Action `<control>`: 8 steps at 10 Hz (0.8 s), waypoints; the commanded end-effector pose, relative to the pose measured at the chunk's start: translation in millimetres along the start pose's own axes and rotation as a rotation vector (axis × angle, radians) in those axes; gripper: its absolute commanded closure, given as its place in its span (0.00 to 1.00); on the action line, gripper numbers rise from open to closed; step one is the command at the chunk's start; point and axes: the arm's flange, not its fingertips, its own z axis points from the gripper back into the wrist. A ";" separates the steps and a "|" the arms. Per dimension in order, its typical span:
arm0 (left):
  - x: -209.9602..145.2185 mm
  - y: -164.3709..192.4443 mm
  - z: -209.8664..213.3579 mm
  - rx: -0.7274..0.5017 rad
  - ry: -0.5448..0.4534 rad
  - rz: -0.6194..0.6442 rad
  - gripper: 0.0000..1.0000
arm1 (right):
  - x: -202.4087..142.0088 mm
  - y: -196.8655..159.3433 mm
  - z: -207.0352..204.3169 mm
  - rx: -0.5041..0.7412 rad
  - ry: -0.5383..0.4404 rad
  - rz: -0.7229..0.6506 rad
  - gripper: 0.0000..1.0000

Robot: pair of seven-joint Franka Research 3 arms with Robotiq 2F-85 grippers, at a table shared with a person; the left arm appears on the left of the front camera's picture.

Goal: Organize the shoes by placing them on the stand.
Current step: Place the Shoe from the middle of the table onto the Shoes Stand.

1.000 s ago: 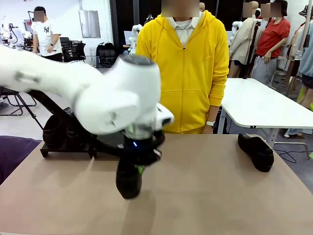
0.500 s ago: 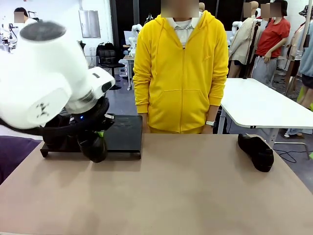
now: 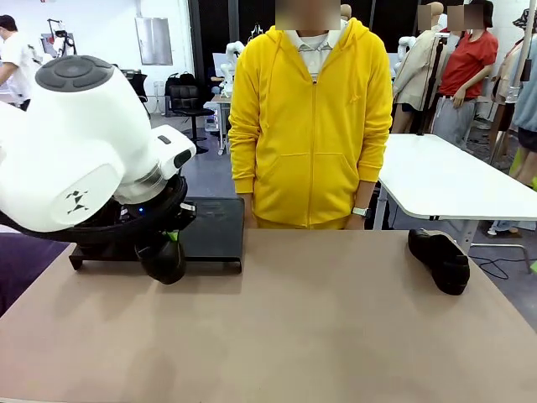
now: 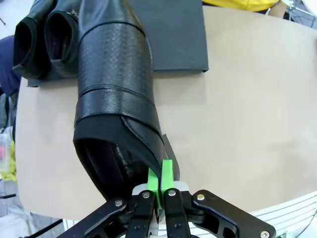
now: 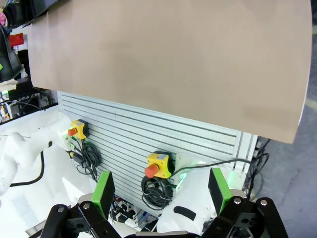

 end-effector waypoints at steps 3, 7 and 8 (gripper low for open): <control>29.5 -6.6 -27.4 0.039 -0.102 -0.030 1.00 | -2.3 -1.3 -0.6 -0.011 0.006 0.008 0.00; 111.6 -23.7 -108.2 0.044 -0.053 -0.287 1.00 | -2.3 -1.3 -0.6 -0.011 0.006 0.008 0.00; 128.7 -26.9 -128.2 0.074 -0.050 -0.284 1.00 | -2.3 -1.3 -0.6 -0.011 0.006 0.008 0.00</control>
